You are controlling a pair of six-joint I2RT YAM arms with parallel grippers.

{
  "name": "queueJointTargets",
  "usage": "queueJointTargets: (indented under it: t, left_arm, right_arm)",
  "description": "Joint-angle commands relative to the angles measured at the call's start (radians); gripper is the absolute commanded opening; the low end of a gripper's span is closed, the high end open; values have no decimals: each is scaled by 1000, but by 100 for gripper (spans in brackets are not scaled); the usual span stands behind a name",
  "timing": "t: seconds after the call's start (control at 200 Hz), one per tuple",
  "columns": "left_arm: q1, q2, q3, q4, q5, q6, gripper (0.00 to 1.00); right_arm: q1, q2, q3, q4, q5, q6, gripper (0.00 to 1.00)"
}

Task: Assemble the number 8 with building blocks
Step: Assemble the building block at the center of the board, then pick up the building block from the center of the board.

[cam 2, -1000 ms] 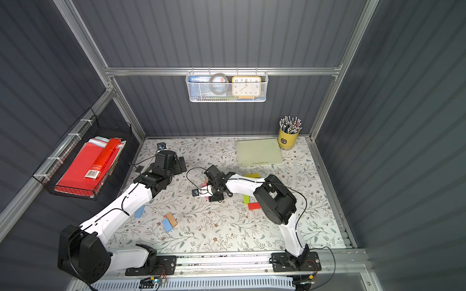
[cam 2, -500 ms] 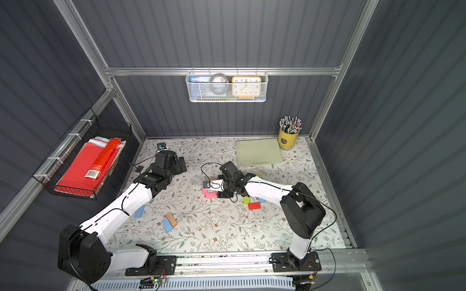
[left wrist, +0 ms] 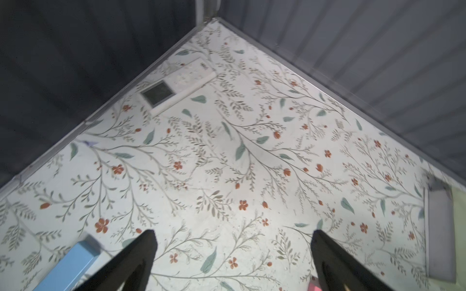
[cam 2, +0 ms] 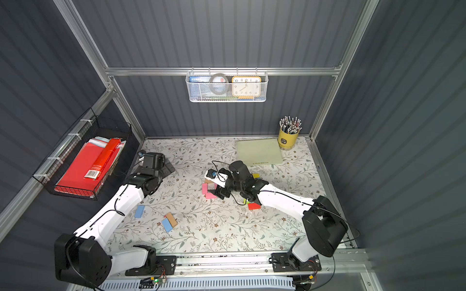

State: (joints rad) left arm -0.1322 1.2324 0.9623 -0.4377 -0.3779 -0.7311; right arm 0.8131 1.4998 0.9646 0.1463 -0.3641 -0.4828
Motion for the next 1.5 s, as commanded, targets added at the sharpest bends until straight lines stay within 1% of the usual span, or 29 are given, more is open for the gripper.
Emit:
queueJointTargets:
  t: [0.0, 0.085, 0.2, 0.345, 0.435, 0.51, 0.65, 0.77, 0.885, 0.96, 0.99, 1.09, 1.145, 1.226, 1.286, 1.381, 1.436, 1.496]
  left_arm:
    - [103, -33, -79, -106, 153, -169, 99]
    - [165, -25, -124, -182, 169, -298, 99]
    - [226, -40, -173, -196, 223, -395, 99]
    - [293, -31, -221, -169, 242, -500, 92]
    - [301, -13, -226, -156, 252, -563, 91]
    - [301, -25, -234, -142, 249, -625, 90]
    - [301, -90, -255, -141, 179, -734, 90]
    - [302, -150, -285, -115, 126, -795, 88]
    - [313, -161, -297, -92, 97, -792, 87]
    - [322, -137, -285, -81, 96, -747, 87]
    - [325, -119, -272, -75, 98, -713, 88]
    - [327, -52, -193, -50, 119, -530, 99]
    - [327, -22, -152, -46, 108, -411, 100]
    - [325, -14, -129, -70, 97, -358, 99]
    - [325, -42, -143, -89, 94, -377, 100]
    - [327, -125, -214, -79, 95, -480, 99]
    - [328, -157, -259, -62, 130, -530, 99]
    - [335, -158, -293, -48, 168, -563, 99]
  right_arm:
    - [-2, -28, -20, 62, -35, 154, 82]
    - [1, -58, -53, 96, -33, 194, 83]
    - [1, -114, -159, 211, -35, 238, 84]
    - [2, -172, -264, 325, -49, 268, 86]
    - [0, -193, -291, 329, -51, 270, 87]
    - [0, -200, -292, 315, -55, 261, 87]
    - [-2, -181, -252, 259, -88, 256, 87]
    - [-2, -149, -204, 208, -133, 245, 87]
    - [1, -124, -166, 157, -153, 232, 87]
    - [7, -104, -145, 139, -145, 222, 87]
    - [11, -92, -139, 143, -140, 219, 87]
    - [37, -27, -109, 158, -135, 203, 88]
    - [54, 21, -67, 140, -128, 201, 88]
    - [79, 89, -18, 147, -140, 217, 88]
    - [101, 130, 13, 153, -138, 218, 87]
    - [125, 176, 64, 153, -131, 219, 87]
    - [132, 194, 86, 149, -130, 219, 87]
    - [138, 203, 102, 134, -128, 213, 87]
